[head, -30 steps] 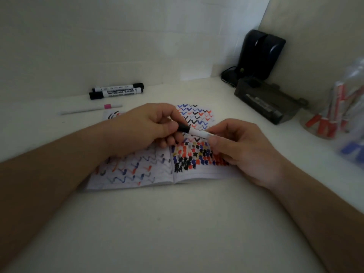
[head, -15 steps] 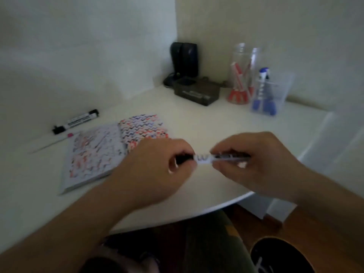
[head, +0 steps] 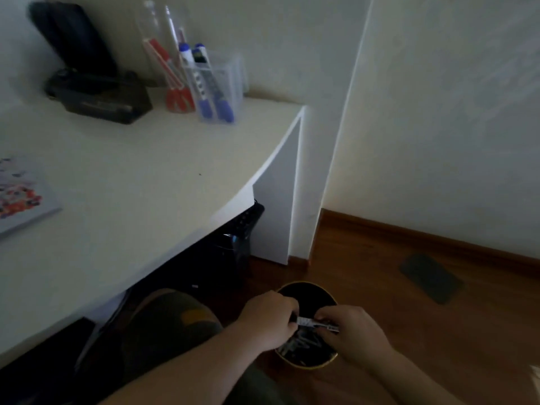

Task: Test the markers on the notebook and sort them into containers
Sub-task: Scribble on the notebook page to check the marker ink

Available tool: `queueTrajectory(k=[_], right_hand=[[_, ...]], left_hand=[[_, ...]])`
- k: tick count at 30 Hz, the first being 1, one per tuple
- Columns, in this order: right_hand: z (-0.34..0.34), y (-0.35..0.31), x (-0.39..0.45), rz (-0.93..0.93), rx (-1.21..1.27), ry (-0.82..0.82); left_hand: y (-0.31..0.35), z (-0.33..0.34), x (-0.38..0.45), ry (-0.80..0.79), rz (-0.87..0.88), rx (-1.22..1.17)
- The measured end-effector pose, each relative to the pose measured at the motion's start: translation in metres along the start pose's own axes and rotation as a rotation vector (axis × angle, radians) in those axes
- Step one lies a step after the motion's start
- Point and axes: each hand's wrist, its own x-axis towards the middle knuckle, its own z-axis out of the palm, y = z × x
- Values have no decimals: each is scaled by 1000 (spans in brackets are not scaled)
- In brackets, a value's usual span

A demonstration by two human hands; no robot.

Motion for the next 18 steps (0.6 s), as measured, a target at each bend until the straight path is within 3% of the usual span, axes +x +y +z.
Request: queueTrajectory(k=[6, 10, 14, 16, 18], right_hand=[[1, 27, 15, 25, -44, 75], [-45, -9, 13, -128, -8, 371], [-106, -101, 26, -405, 148, 594], [-133, -164, 40, -572, 252, 630], [-151, -230, 59, -756, 274, 610]], left_hand=[[12, -20, 3, 213, -32, -66], [29, -84, -73, 261, 178, -279], [19, -162, -167, 645, 254, -384], [-12, -200, -197, 871, 207, -292], [-58, -236, -215, 1022, 49, -204]])
